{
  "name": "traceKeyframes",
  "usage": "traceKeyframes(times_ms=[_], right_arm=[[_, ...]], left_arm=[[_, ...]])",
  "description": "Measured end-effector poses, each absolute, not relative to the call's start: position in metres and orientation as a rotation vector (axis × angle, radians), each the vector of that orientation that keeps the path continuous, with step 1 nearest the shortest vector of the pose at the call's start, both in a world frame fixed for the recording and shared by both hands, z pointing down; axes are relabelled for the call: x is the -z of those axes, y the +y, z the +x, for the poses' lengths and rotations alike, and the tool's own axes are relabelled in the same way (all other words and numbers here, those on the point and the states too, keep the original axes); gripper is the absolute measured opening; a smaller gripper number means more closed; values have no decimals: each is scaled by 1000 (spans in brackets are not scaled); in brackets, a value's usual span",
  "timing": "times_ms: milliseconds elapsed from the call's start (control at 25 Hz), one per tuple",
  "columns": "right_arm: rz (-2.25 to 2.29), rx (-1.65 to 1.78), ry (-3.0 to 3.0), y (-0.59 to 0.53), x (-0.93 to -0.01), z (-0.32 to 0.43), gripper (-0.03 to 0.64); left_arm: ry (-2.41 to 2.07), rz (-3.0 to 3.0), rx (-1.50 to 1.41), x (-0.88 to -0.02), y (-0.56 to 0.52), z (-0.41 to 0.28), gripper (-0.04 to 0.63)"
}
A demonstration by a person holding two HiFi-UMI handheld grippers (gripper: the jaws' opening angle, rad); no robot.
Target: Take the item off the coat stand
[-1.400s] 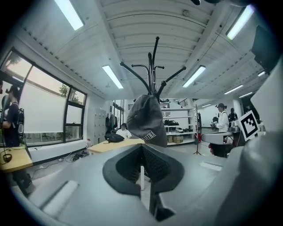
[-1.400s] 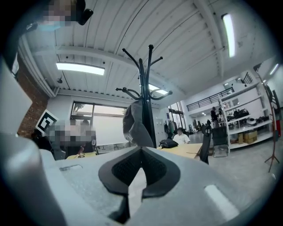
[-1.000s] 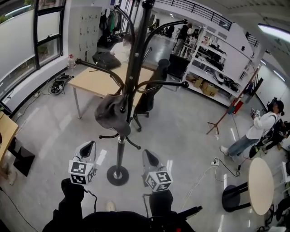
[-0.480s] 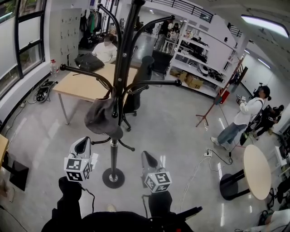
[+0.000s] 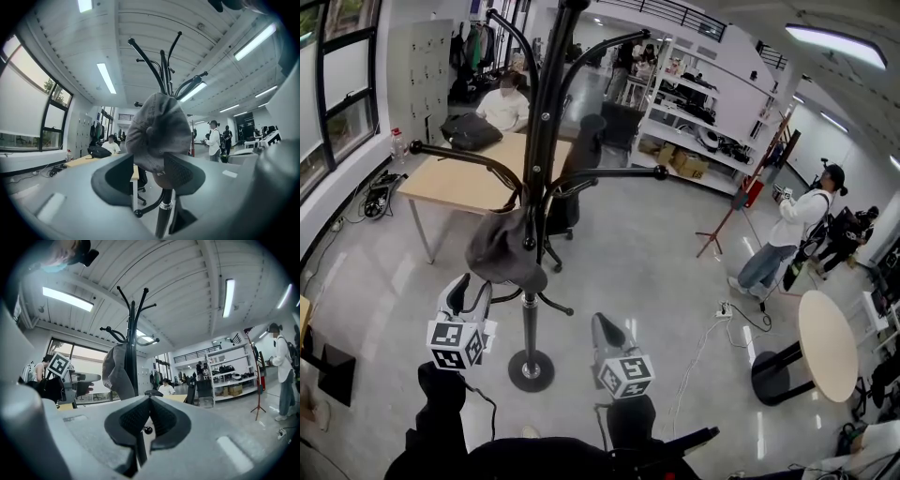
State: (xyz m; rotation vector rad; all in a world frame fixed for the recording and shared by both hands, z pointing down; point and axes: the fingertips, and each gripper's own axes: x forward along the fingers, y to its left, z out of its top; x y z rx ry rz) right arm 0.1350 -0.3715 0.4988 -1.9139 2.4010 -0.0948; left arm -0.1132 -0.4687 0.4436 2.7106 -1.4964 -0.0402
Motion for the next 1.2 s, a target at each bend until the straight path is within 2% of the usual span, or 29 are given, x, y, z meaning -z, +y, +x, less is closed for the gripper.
traceKeyframes(times_ms=[600,720,880,1000,1080,1200], right_arm=[[-1961,103,2386,-383,-502,135,2],[-1971,101,2387,-385,-504,137,2],[-1988,103,2382,-387,-503,142,2],[-2000,108,2375,-388,-506,141,2],[-2010,108,2366,-387,-507,143,2],[-2017,110,2354,-386,-509,148,2]], left_arm=[[-1416,2769,132,-426,-498,-106,445],[-1406,2776,140,-426,-502,-102,457],[-1404,2767,150,-425,-510,-99,451],[-1411,2748,163,-426,-516,-104,388],[-1423,2743,167,-426,-517,-106,310],[-1442,2731,159,-428,-519,-107,258]])
